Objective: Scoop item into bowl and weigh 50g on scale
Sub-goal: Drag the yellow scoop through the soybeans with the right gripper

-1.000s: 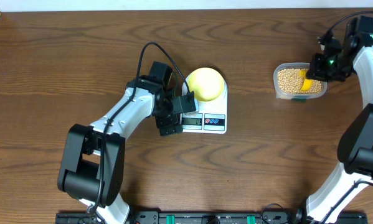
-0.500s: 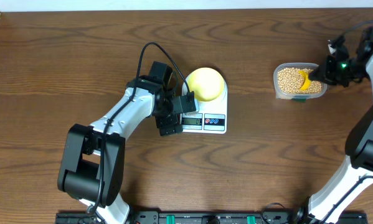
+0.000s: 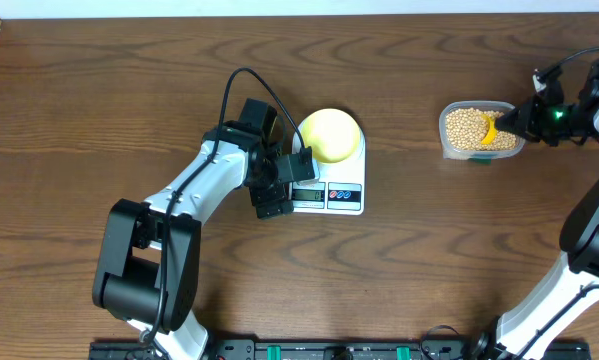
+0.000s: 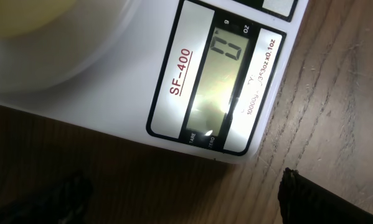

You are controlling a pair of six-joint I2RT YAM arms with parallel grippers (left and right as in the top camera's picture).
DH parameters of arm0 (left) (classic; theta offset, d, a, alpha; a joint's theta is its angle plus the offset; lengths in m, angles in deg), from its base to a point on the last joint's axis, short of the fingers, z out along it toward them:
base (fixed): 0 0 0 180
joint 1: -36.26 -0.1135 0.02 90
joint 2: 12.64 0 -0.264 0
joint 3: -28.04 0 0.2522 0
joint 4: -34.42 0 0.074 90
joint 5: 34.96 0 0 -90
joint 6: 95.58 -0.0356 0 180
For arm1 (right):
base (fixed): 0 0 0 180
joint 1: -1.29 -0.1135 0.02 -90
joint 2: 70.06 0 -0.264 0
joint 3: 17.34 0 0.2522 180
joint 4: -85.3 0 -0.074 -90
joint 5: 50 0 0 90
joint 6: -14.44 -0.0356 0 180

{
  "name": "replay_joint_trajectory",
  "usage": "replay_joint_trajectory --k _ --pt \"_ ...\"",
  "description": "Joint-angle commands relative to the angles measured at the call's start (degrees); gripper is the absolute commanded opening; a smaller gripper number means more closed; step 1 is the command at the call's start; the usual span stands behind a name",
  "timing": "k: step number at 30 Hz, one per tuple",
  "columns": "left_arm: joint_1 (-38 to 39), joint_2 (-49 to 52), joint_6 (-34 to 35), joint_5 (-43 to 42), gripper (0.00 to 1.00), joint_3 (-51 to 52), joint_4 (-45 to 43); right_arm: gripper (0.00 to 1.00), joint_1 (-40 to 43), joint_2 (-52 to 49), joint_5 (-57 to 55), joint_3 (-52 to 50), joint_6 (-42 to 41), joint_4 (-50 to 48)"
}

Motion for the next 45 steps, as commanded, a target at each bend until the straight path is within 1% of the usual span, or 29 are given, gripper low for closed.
replay_joint_trajectory --k 1,9,18,23,29,34,41,45 --pt "-0.3 -1.2 -1.0 0.3 0.98 0.4 0.2 0.01 -0.5 -2.2 -1.3 -2.6 0.3 -0.2" --pt "-0.3 -1.2 -1.0 0.3 0.98 0.4 0.2 0.01 2.1 -2.2 6.1 -2.8 0.3 -0.3" --pt "-0.3 -1.2 -1.0 0.3 0.98 0.4 0.2 0.01 2.4 -2.2 12.0 -3.1 -1.5 0.5" --pt "-0.3 -1.2 -1.0 0.3 0.98 0.4 0.2 0.01 3.1 -2.2 17.4 -3.1 -2.2 0.6" --pt "-0.3 -1.2 -1.0 0.3 0.98 0.4 0.2 0.02 4.4 -2.2 16.1 -3.1 -2.9 2.4" --pt "-0.3 -1.2 -1.0 0.3 0.98 0.4 0.2 0.01 3.0 -2.2 7.4 -4.1 -2.7 2.9" --pt "-0.3 -1.2 -1.0 0.3 0.98 0.4 0.2 0.01 0.4 -2.2 6.5 -6.2 -2.8 -1.7" --pt "-0.3 -1.2 -1.0 0.3 0.98 0.4 0.2 0.01 0.2 -2.2 6.6 -6.2 -5.0 -4.5"
